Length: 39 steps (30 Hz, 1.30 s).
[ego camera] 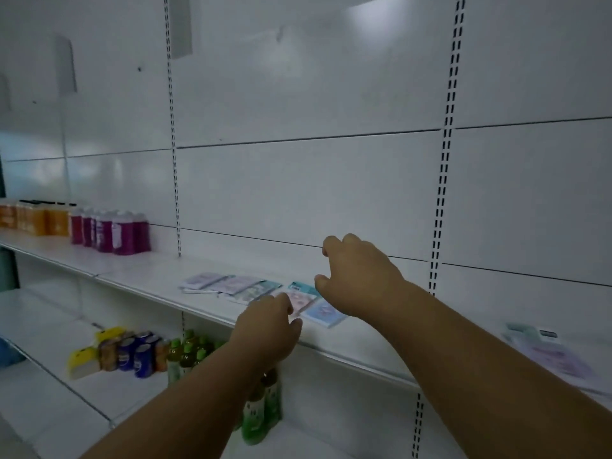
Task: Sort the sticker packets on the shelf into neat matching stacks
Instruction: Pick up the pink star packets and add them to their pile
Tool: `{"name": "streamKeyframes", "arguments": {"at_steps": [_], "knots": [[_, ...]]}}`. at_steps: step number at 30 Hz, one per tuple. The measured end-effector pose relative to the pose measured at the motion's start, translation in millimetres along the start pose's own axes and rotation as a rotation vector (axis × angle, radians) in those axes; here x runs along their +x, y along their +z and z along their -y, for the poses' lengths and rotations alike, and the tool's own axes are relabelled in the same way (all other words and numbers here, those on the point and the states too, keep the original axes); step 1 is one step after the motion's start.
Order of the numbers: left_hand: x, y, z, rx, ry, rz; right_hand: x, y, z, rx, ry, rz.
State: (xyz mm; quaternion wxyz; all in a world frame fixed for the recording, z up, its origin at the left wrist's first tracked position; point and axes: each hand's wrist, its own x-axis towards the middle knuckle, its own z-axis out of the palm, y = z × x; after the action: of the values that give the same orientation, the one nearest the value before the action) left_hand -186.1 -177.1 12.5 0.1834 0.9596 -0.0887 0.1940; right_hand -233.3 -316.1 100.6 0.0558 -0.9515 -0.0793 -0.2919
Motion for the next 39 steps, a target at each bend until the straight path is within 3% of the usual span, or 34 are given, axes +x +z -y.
{"name": "streamKeyframes", "arguments": {"at_steps": [7,10,13,19,21,27,30,32,35,39], "knots": [[89.3,25.2,31.8,0.047,-0.02,0.093,80.0,48.7,0.2,-0.004,0.054,0.062],[120.4,35.0,32.5,0.177,-0.028,0.233,99.0,64.5,-0.2,-0.027,0.094,0.077],[139.9,43.6,31.5,0.341,0.099,0.382,106.7,77.9,-1.5,-0.054,0.159,0.081],[167.7,52.6,43.9,0.266,0.077,0.499,107.2,97.7,4.3,-0.102,0.32,0.092],[170.6,53.1,48.9,0.211,0.078,0.473,107.4,104.3,9.3,-0.118,0.359,0.092],[177.9,47.2,72.4,-0.299,0.013,0.24,104.4,118.8,15.6,-0.139,0.5,0.09],[186.5,33.5,94.4,-0.515,0.044,0.168,100.2,130.9,12.6,-0.162,0.609,0.134],[185.1,24.1,108.0,-0.785,0.044,0.116,95.3,145.7,12.2,-0.179,0.685,0.206],[169.6,3.0,120.5,-1.2,0.0,0.143,89.7,173.0,12.3,-0.194,0.812,0.318],[154.3,-14.9,132.1,-1.475,0.017,0.228,95.1,188.7,11.8,-0.239,0.923,0.378]]}}
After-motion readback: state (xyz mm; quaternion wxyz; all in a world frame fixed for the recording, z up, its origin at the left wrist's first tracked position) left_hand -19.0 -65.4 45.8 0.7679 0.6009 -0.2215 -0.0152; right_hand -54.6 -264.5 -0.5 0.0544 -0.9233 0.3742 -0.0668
